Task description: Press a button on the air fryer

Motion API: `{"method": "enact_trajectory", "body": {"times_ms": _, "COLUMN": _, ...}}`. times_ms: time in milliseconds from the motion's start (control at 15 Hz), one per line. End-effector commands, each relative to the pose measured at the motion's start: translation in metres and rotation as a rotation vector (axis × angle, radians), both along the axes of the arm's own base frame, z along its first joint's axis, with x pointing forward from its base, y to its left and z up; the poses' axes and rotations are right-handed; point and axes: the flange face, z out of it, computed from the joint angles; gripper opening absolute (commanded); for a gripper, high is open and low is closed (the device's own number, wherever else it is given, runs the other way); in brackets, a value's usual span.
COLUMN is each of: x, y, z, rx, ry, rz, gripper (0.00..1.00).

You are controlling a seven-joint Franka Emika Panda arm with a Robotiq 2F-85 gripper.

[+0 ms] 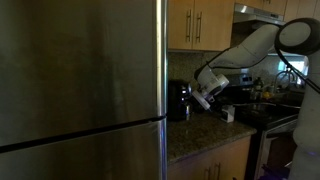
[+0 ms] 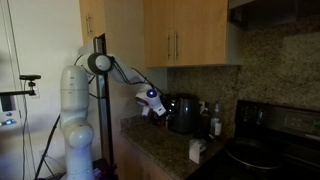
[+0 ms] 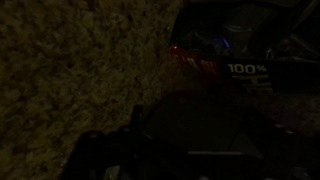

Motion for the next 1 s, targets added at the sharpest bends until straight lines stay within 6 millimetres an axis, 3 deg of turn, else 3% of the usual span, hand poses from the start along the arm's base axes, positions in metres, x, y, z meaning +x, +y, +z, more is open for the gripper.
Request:
{"method": "enact_trajectory", "body": {"times_ms": 0, "x": 0.004, "y": 0.007, "z": -0.003, "rx": -0.006, "ry": -0.008, "rz": -0.019, "gripper": 1.00}}
{"method": "enact_trajectory", "body": {"times_ms": 133, "x": 0.010, "y": 0.013, "z": -0.006, "rx": -0.009, "ry": -0.011, "rz": -0.030, "gripper": 1.00}}
{"method": "enact_trajectory", "body": {"times_ms": 533, "x": 0.030, "y": 0.013, "z": 0.031, "rx": 0.141, "ry": -0.118, "rz": -0.324, "gripper": 1.00}}
{"method": "enact_trajectory", "body": {"times_ms": 600, "x": 0.020, "y": 0.014, "z": 0.020, "rx": 0.130, "ry": -0.080, "rz": -0.257, "gripper": 1.00}}
{"method": "enact_trajectory", "body": {"times_ms": 733, "x": 0.022, "y": 0.013, "z": 0.025, "rx": 0.131, "ry": -0.095, "rz": -0.261, "gripper": 1.00}}
{"method": "enact_trajectory", "body": {"times_ms": 933, "x": 0.020, "y": 0.010, "z": 0.014, "rx": 0.128, "ry": -0.058, "rz": -0.292, "gripper": 1.00}}
